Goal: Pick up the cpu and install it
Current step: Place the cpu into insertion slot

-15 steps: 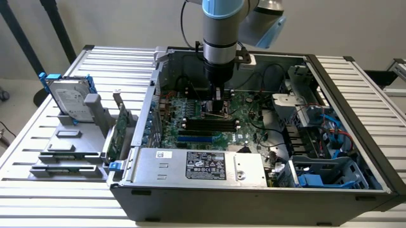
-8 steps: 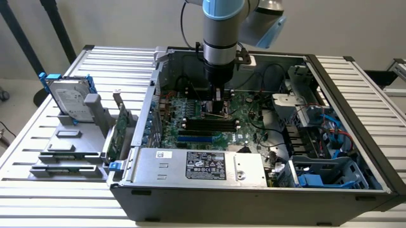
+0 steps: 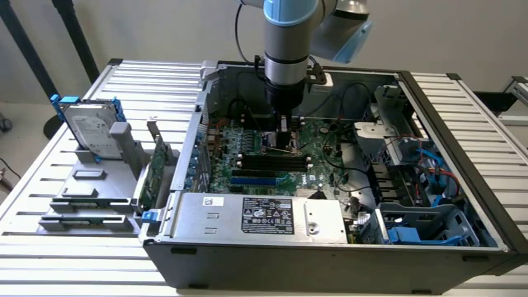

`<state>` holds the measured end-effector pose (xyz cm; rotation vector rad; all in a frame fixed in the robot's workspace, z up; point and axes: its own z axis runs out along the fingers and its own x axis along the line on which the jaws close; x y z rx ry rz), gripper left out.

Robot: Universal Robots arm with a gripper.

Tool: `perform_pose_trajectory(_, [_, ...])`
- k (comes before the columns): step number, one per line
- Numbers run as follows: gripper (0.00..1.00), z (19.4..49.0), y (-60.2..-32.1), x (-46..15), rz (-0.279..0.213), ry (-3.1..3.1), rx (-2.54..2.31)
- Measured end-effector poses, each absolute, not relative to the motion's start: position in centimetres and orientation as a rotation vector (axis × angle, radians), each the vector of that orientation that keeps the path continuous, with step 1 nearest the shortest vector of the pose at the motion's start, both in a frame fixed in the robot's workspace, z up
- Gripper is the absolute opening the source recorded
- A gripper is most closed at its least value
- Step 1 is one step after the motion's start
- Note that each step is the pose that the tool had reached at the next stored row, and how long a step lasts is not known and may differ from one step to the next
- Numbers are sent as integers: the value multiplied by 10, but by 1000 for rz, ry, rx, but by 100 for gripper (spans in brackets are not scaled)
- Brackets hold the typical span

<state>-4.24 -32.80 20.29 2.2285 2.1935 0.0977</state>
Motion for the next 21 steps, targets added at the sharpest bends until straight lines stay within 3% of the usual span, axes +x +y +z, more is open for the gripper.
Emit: perform_pose_trajectory(21, [55,199,-326,-42,92,2168,2255])
